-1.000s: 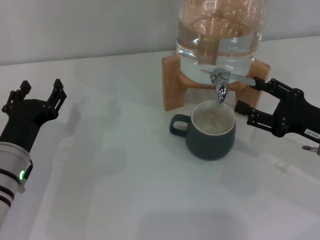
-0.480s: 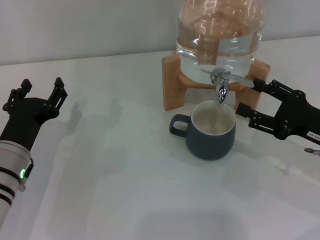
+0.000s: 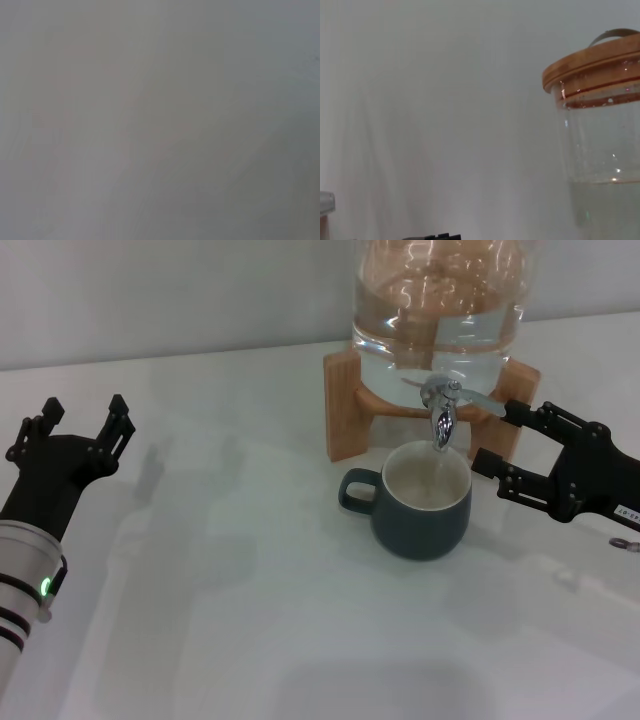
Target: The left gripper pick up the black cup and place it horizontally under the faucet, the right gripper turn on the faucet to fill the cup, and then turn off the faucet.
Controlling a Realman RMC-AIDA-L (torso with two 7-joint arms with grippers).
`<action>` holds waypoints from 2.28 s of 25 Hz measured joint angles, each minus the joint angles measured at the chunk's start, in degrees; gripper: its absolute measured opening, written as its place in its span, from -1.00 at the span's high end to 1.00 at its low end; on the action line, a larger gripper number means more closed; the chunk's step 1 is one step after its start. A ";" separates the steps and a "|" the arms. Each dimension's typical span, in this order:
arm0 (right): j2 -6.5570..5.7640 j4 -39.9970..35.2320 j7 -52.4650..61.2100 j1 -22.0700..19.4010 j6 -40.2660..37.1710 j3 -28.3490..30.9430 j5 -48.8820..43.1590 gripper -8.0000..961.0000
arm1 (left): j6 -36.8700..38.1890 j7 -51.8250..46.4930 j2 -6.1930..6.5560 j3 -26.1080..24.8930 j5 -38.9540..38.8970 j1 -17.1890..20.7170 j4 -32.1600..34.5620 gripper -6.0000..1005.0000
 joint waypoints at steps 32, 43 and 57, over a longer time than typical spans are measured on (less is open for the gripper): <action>0.27 0.00 0.00 -1.65 0.41 3.46 1.20 -0.68 | -1.15 0.00 0.00 0.00 0.16 -0.09 0.00 -0.59; 0.27 0.00 1.18 -1.58 3.42 2.68 0.54 -0.68 | -0.93 0.00 0.00 0.07 0.33 -0.09 0.07 -0.59; 0.08 -0.08 1.31 0.11 3.87 -2.17 -0.17 -0.68 | -0.87 0.00 0.00 0.34 0.36 -0.13 0.09 -0.59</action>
